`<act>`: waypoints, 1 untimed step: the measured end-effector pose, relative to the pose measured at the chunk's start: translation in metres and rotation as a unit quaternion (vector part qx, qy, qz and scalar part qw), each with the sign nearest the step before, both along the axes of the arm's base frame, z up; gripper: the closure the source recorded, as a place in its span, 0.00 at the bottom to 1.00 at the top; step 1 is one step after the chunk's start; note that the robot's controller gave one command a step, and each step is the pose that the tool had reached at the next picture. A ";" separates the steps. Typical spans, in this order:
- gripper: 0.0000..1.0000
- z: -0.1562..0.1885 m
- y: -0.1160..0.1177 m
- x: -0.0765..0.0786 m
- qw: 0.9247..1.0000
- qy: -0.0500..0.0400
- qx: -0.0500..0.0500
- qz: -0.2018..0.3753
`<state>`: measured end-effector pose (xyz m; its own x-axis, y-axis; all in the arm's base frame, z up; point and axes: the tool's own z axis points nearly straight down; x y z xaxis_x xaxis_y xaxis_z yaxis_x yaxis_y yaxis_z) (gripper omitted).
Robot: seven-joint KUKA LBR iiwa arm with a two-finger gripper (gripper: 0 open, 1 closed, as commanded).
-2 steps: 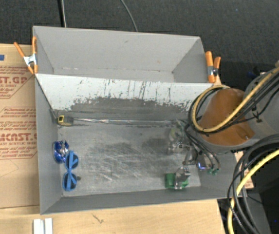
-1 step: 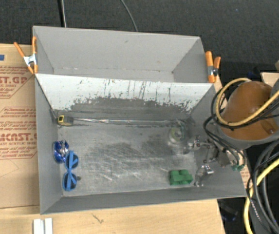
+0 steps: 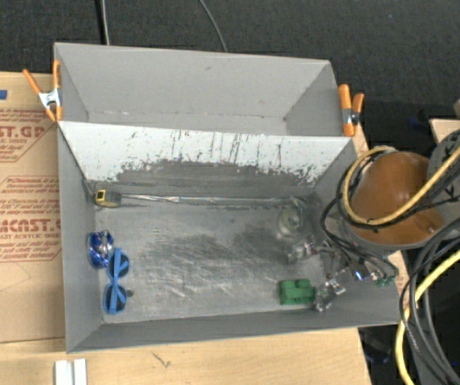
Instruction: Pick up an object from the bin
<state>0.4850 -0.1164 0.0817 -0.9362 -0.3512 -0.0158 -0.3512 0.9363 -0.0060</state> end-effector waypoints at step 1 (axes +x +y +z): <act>0.00 -0.007 0.001 0.003 1.000 -0.004 -0.001 0.031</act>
Offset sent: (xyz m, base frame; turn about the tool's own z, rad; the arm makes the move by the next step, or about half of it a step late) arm -0.0042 -0.0014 -0.0117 -0.0613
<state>0.4880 -0.1156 0.0745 -0.9123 -0.4090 -0.0220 -0.4089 0.9125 -0.0100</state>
